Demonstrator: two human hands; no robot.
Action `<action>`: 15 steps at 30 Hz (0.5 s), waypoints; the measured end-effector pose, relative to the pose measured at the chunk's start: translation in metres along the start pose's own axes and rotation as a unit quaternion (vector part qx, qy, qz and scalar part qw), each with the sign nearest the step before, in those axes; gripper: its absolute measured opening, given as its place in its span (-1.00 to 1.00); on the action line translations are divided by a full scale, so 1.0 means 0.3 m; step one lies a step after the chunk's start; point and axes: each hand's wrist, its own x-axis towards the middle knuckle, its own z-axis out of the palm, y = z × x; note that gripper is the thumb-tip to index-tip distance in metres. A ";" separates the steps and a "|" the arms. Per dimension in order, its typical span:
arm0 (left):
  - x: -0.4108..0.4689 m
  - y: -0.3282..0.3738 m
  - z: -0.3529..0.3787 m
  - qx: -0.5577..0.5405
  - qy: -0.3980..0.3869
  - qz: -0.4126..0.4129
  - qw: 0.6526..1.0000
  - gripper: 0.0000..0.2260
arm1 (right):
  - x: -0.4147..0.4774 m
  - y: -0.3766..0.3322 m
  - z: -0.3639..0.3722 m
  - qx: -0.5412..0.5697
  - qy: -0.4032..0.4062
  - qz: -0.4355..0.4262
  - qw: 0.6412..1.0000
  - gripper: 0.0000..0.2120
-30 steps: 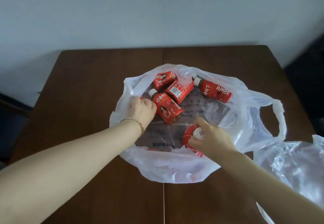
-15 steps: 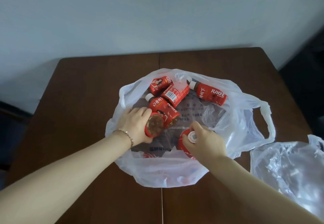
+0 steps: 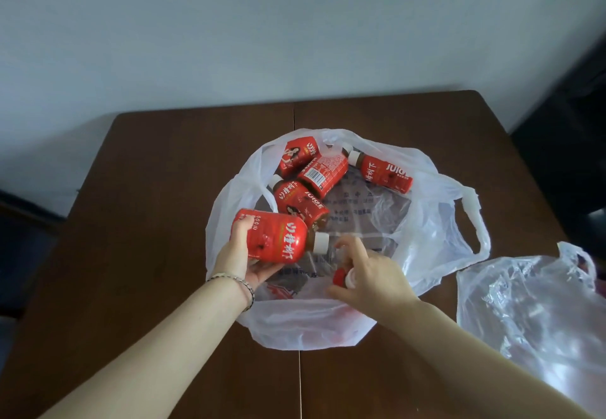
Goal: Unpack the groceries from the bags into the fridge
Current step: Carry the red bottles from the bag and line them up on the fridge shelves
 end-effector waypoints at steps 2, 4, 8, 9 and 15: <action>-0.022 0.009 0.017 -0.043 -0.035 -0.033 0.998 -0.60 | -0.001 -0.015 0.005 0.003 0.004 -0.006 1.000 -0.24; -0.034 0.003 0.035 -0.009 -0.041 -0.044 0.998 -0.60 | 0.011 -0.023 0.001 0.045 0.030 0.022 0.998 -0.12; -0.038 -0.035 0.048 0.031 -0.021 -0.072 0.997 -0.58 | 0.021 0.007 0.017 0.078 0.096 -0.011 0.992 -0.40; -0.043 -0.039 0.049 0.029 -0.018 -0.083 0.996 -0.59 | 0.021 0.017 0.025 0.068 0.123 -0.043 0.989 -0.51; -0.045 -0.070 0.057 0.021 -0.040 -0.157 0.987 -0.53 | 0.012 0.036 0.026 0.100 0.150 -0.084 0.980 -0.47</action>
